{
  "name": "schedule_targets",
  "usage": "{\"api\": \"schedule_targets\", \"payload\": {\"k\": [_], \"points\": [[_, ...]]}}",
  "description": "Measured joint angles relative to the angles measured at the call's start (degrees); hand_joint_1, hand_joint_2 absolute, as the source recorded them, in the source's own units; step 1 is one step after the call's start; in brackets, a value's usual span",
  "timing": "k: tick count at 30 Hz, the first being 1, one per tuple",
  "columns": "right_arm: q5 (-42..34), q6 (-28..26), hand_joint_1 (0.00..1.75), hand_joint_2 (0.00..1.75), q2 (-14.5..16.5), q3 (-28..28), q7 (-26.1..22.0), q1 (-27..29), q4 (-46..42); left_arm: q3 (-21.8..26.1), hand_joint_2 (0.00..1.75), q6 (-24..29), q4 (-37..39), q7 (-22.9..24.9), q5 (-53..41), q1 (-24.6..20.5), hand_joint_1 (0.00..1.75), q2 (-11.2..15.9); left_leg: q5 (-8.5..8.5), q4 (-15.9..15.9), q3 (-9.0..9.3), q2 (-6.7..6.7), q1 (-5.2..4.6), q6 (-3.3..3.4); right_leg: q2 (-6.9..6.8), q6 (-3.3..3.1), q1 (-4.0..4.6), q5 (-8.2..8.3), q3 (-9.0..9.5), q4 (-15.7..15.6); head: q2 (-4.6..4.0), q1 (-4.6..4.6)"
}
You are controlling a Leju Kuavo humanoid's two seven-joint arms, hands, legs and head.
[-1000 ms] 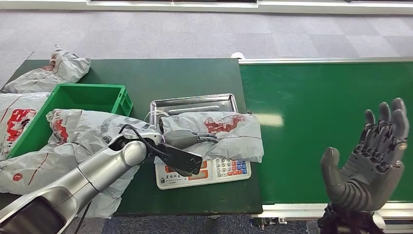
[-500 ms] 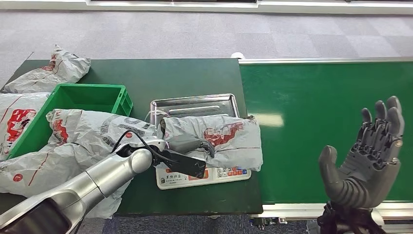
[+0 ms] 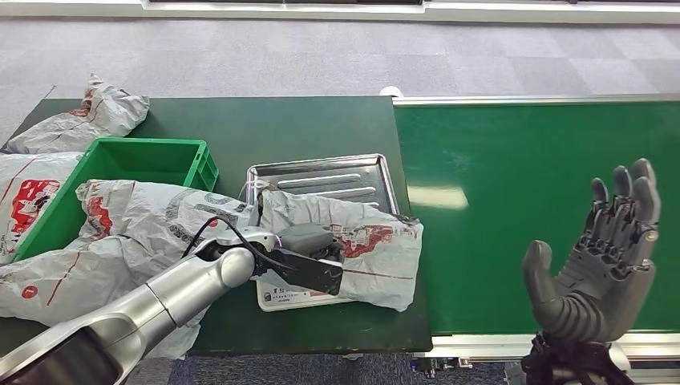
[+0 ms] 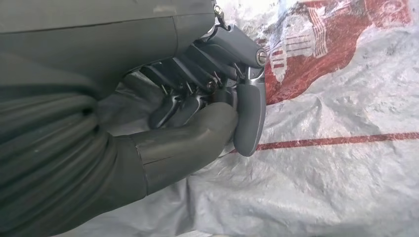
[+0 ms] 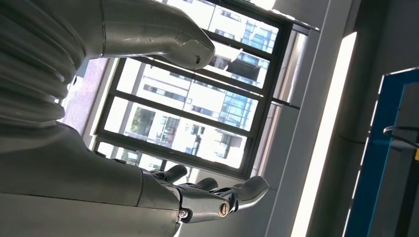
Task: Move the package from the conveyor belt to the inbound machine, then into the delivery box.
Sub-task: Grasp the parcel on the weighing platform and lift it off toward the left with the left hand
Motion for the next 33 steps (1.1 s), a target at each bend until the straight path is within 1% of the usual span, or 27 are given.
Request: {"api": "schedule_targets", "payload": {"k": [3, 6, 7, 10, 11, 14, 17, 21, 23, 25, 28, 33], "points": [[0.53, 0.01, 0.0, 1.75, 0.0, 0.19, 0.22, 0.09, -0.01, 1.38, 1.75, 1.99, -0.25, 0.16, 0.15, 0.57, 1.75, 0.41, 0.02, 0.0, 0.0, 0.0, 0.0, -0.01, 0.0, 0.0, 0.0, 0.0, -0.01, 0.01, 0.0, 0.0], [0.8, 0.35, 0.0, 1.75, 0.01, 0.19, 0.25, 0.54, -0.09, 3.94, 1.75, 3.18, -1.74, 0.5, 0.74, 0.95, 1.75, 1.62, 0.02, 0.0, 0.0, 0.01, 0.0, -0.02, 0.01, 0.0, 0.0, 0.0, -0.04, 0.03, 0.0, 0.0], [0.89, 0.55, 0.0, 1.75, 0.02, 0.19, 0.26, 0.75, -0.19, 4.96, 1.75, 3.25, -2.39, 0.78, 1.04, 0.97, 1.42, 2.08, 0.02, 0.0, 0.0, 0.01, 0.0, -0.02, 0.01, 0.0, 0.0, 0.0, -0.05, 0.03, 0.0, 0.0], [1.38, 0.97, 0.0, 1.75, 0.18, 0.19, 0.48, 1.18, -0.63, 7.74, 1.75, 3.19, -3.98, 1.68, 1.75, 0.98, 0.11, 3.19, 0.02, 0.0, -0.01, 0.0, 0.0, -0.02, 0.01, -0.01, 0.01, -0.01, -0.06, 0.04, 0.0, -0.01], [1.66, 1.07, 0.0, 1.75, 0.27, 0.19, 0.65, 1.28, -0.8, 8.5, 1.31, 3.2, -4.31, 1.96, 1.81, 0.99, 0.0, 3.39, 0.02, 0.0, -0.01, 0.0, 0.0, -0.02, 0.01, -0.01, 0.01, -0.01, -0.06, 0.05, 0.0, -0.01], [2.43, 1.4, 0.0, 1.75, 0.54, 0.19, 1.09, 1.73, -1.29, 10.03, 0.0, 3.86, -4.98, 2.75, 0.57, 1.22, 0.0, 3.73, 0.02, 0.0, -0.02, 0.0, 0.0, -0.02, 0.01, -0.01, 0.0, -0.01, -0.06, 0.05, 0.0, 0.0], [2.83, 1.91, 0.0, 1.75, 0.77, 0.19, 1.25, 2.08, -1.5, 10.45, 0.0, 6.68, -5.68, 3.35, -4.22, 1.54, 0.0, 4.08, 0.02, 0.0, -0.02, 0.01, 0.0, -0.02, 0.01, -0.01, 0.0, -0.01, -0.07, 0.05, 0.0, 0.0], [3.29, 3.01, 0.0, 1.75, 1.22, 0.17, 1.33, 2.22, -1.7, 9.07, 0.0, 14.19, -6.97, 4.14, -19.52, 1.4, 0.0, 4.95, 0.02, 0.0, -0.02, 0.0, 0.0, -0.02, 0.02, -0.01, -0.01, -0.01, -0.08, 0.04, 0.0, 0.0], [3.63, 3.59, 0.0, 1.75, 1.46, 0.17, 1.39, 2.21, -1.83, 7.77, 0.0, 16.33, -7.25, 4.47, -26.16, 1.36, 0.0, 5.25, 0.02, 0.0, -0.02, 0.0, 0.0, -0.02, 0.02, -0.01, -0.01, -0.01, -0.08, 0.04, 0.0, 0.0], [4.0, 3.81, 0.0, 1.75, 1.65, 0.17, 1.44, 2.16, -1.85, 6.55, 0.0, 17.11, -7.17, 4.62, -29.9, 1.62, 0.0, 5.35, 0.02, 0.0, -0.02, 0.01, 0.0, -0.02, 0.02, -0.01, 0.0, -0.01, -0.08, 0.04, 0.0, 0.0], [4.21, 3.86, 0.0, 1.75, 1.82, 0.17, 1.45, 2.1, -1.85, 5.13, 0.0, 17.16, -6.8, 4.76, -31.76, 2.17, 0.0, 5.34, 0.02, 0.0, -0.03, 0.01, 0.0, -0.02, 0.02, -0.01, 0.0, -0.01, -0.09, 0.04, 0.0, 0.0], [4.15, 4.09, 0.0, 1.75, 1.85, 0.17, 1.45, 1.98, -1.8, 3.23, 0.0, 13.82, -5.01, 4.32, -34.45, 2.54, 0.0, 4.77, 0.02, 0.0, -0.03, 0.0, 0.0, -0.02, 0.01, -0.01, -0.01, -0.01, -0.09, 0.04, 0.0, 0.0]]}}
